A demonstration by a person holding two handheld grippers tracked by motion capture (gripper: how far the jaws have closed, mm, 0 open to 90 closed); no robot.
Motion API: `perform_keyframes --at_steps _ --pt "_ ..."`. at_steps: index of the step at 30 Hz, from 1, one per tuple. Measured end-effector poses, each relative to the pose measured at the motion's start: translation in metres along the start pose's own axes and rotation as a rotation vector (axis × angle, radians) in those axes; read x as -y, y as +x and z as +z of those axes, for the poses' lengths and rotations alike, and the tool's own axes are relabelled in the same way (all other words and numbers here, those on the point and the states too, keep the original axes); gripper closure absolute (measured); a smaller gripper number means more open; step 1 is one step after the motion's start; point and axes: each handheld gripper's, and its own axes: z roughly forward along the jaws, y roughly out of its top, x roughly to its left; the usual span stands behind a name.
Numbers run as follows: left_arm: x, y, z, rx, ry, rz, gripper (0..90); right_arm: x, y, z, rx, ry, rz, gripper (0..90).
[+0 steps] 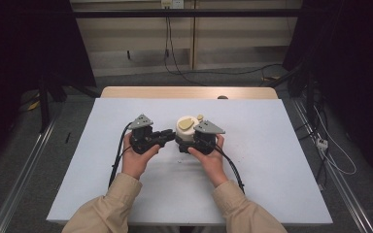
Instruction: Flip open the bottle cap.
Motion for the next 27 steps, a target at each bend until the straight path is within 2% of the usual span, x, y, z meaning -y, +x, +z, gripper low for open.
perform_keyframes --at_steps 14,27 --pt "-0.008 -0.001 0.010 -0.001 0.032 0.009 90.0 0.000 0.000 0.000 -0.001 0.001 0.003 5.5" --pt "-0.016 -0.004 0.015 -0.018 0.062 0.037 90.0 0.000 0.000 0.000 -0.002 0.001 0.002 5.5"
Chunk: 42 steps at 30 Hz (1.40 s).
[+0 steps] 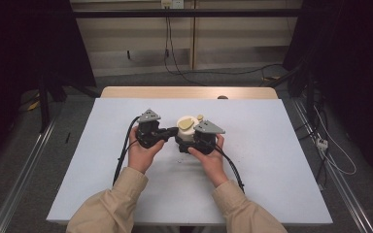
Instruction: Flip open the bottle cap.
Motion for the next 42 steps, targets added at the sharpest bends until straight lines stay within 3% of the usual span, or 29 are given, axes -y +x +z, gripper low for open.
perform_keyframes --at_steps 11,42 --pt "-0.007 -0.002 0.001 -0.008 0.011 0.019 90.0 0.000 0.000 0.000 0.000 0.001 -0.002 5.5" --pt "-0.020 -0.009 0.005 -0.016 0.002 0.025 90.0 0.000 0.000 0.000 0.000 0.001 0.000 5.5"
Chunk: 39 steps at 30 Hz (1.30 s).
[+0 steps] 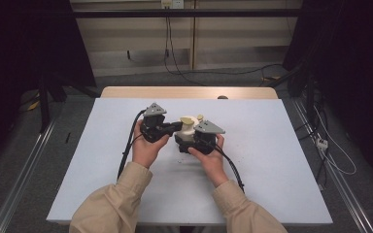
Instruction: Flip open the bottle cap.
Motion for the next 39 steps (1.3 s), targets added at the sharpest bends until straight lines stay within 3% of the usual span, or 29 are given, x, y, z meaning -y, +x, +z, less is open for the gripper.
perform_keyframes --at_steps 39 --pt "-0.0081 -0.0007 0.0045 0.010 -0.020 -0.013 90.0 0.0000 0.0002 0.0000 0.002 0.000 0.003 5.4"
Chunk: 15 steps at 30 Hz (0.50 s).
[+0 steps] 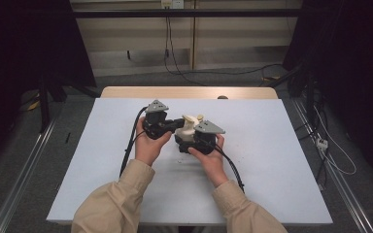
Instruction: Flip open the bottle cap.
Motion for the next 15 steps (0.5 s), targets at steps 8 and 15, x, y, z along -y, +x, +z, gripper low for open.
perform_keyframes --at_steps 8,15 --pt "-0.0004 0.0009 0.0004 -0.004 -0.003 -0.007 90.0 0.0001 0.0001 0.0000 0.001 0.000 0.001 5.4" --pt "-0.0025 0.0004 0.0014 0.000 -0.008 -0.009 90.0 0.0001 0.0001 -0.0003 0.001 0.001 -0.001 5.4"
